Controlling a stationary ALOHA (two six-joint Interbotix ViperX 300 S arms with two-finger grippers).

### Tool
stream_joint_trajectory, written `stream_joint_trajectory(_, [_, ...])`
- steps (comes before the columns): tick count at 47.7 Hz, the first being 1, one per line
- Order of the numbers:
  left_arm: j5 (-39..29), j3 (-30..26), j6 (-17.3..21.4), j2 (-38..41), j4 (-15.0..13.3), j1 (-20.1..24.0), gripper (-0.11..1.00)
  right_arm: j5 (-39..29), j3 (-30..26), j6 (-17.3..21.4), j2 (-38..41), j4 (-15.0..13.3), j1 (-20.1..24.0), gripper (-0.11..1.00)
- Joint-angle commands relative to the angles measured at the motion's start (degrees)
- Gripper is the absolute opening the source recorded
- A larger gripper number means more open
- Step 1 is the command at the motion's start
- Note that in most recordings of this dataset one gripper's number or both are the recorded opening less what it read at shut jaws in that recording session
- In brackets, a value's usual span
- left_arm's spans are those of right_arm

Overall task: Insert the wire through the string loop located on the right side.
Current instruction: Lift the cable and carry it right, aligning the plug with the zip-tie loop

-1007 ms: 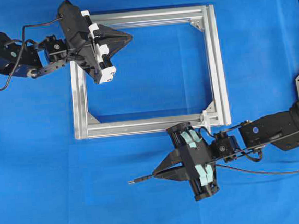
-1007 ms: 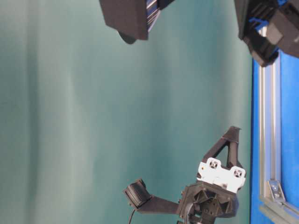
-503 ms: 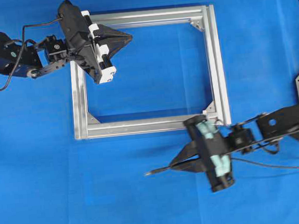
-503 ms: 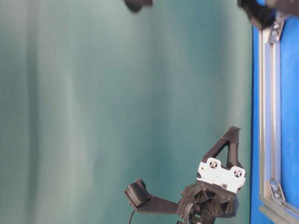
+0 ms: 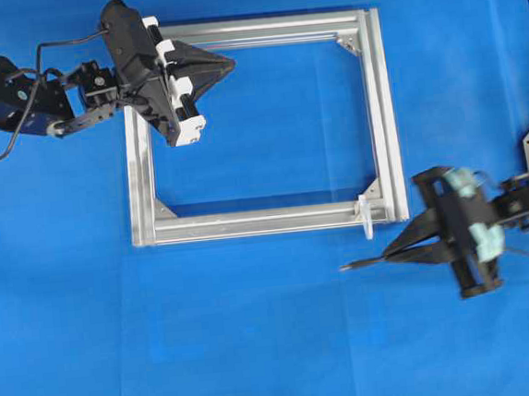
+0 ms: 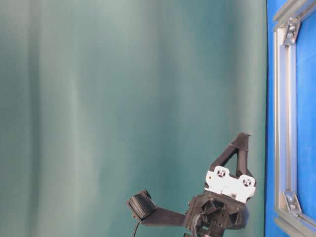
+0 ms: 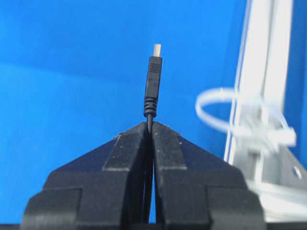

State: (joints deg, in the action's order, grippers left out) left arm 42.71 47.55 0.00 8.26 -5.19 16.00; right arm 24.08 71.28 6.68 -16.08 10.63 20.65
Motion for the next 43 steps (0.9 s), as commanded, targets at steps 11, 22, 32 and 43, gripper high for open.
stream_joint_trajectory(11, [0.26,-1.23,-0.09,-1.85,0.18,0.09,0.0,-6.86,6.94,-0.09,-14.59,0.26,0.26,-0.04])
stream_joint_trajectory(22, [0.26,-1.32,-0.09,-1.85,0.18,0.09,0.0,-9.14,8.61,-0.09,-18.72,0.26,-0.26,-0.04])
stream_joint_trajectory(32, [0.26,-1.32,0.0,-1.76,0.18,0.09,0.0,-9.05,8.7,-0.26,-17.58,0.26,-3.25,-0.04])
stream_joint_trajectory(43, [0.26,-1.32,0.09,-1.85,0.18,0.09,0.0,-7.29,8.88,-0.88,-17.31,-0.26,-8.96,-0.04])
